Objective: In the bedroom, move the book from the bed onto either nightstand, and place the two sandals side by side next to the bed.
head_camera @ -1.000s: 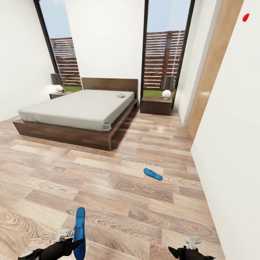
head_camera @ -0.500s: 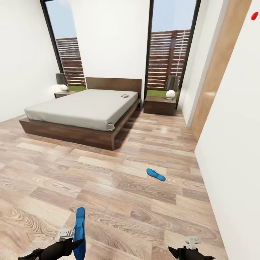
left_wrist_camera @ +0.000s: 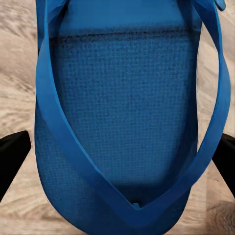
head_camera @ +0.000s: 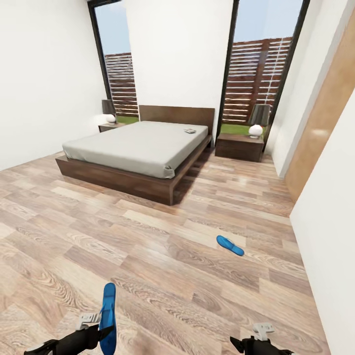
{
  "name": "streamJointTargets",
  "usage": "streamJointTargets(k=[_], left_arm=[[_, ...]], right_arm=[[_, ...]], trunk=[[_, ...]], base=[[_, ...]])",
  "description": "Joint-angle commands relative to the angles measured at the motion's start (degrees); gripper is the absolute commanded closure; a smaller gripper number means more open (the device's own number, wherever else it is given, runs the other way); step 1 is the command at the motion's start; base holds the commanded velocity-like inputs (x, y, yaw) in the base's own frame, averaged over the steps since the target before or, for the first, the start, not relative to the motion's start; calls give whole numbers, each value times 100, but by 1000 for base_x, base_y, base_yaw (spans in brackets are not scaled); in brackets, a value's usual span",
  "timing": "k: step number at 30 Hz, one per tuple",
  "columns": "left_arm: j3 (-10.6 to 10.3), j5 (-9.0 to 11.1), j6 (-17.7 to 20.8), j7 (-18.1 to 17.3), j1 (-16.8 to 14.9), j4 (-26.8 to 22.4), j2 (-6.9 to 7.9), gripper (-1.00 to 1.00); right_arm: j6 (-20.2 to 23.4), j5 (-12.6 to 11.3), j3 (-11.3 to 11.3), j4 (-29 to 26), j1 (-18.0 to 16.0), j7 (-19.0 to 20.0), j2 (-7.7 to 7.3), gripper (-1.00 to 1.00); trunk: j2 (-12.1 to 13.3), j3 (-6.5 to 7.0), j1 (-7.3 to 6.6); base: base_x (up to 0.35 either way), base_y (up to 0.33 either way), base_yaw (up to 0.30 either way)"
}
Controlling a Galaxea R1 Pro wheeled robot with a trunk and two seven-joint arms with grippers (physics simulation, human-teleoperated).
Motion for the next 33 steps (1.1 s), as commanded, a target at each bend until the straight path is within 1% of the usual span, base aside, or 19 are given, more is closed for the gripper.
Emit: streamJointTargets(k=[1, 23, 33], left_arm=[[-12, 39, -21, -17, -5, 9, 7, 100], [8, 74, -12, -11, -5, 27, 39, 100], [8, 76, -12, -11, -5, 42, 41, 100]], right_arm=[[48, -59, 7, -8, 0, 13, -3, -100], [48, -57, 7, -8, -1, -1, 5, -100], [48, -52, 7, -8, 0, -2, 6, -100]], trunk=[[-2, -5, 2], [-2, -5, 2], [-2, -5, 2]], base=[[291, 0, 53], [324, 0, 5], [328, 80, 0]])
